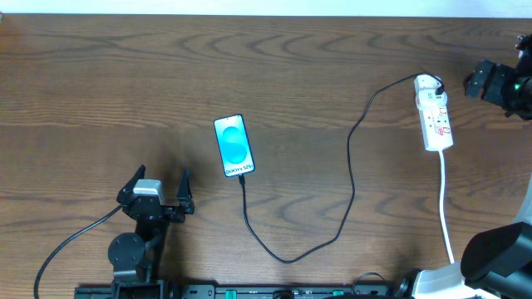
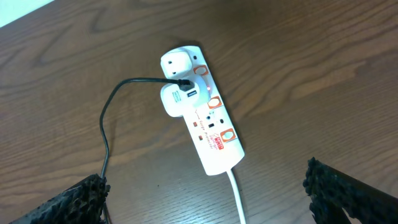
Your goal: Plug charger to phone and switch on socket
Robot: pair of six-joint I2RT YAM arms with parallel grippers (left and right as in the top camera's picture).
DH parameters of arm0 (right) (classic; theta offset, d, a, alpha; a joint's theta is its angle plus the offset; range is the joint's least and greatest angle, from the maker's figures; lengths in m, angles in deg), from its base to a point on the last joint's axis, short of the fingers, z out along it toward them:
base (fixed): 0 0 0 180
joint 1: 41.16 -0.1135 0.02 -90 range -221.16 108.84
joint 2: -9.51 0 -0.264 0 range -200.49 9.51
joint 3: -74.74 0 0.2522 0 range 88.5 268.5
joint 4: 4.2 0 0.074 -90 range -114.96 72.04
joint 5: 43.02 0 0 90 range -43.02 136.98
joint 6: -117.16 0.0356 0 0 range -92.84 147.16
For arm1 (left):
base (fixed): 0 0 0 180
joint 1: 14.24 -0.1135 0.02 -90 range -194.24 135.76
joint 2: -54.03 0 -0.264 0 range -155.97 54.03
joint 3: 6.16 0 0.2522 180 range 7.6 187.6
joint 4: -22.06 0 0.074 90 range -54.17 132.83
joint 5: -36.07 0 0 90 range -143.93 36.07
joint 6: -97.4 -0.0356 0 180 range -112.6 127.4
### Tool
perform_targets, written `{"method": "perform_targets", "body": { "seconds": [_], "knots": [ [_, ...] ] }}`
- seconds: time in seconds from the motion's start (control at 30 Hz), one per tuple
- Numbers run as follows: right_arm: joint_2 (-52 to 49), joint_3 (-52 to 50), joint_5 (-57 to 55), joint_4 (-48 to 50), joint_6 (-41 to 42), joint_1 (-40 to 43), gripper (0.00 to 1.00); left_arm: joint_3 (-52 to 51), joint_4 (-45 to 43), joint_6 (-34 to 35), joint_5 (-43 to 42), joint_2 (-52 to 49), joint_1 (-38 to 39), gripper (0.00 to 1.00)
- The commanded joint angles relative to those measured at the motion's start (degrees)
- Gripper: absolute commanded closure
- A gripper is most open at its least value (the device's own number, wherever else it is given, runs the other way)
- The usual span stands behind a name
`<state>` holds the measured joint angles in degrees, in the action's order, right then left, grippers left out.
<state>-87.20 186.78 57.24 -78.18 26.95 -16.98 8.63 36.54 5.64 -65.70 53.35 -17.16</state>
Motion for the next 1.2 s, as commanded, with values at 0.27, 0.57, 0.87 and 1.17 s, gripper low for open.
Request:
{"method": "perform_targets", "body": {
  "seconds": [0.27, 0.57, 0.87, 1.17],
  "knots": [
    [0.0, 0.3, -0.1, 0.0, 0.8, -0.2, 0.01, -0.8, 2.2, -0.8, -2.6, 0.5, -0.3, 0.11],
    [0.0, 0.3, -0.4, 0.2, 0.8, -0.2, 0.01, -0.8, 2.2, -0.8, -2.6, 0.5, -0.3, 0.11],
    [2.7, -0.7, -0.7, 3.4, 0.8, -2.6, 0.01, -0.8, 2.2, -0.8, -2.6, 0.5, -0.3, 0.11],
    [16.9, -18.4, -1.0, 21.9, 0.8, -9.2, 0.01, -0.8, 2.2, -0.8, -2.6, 0.5, -0.3, 0.11]
  ]
}}
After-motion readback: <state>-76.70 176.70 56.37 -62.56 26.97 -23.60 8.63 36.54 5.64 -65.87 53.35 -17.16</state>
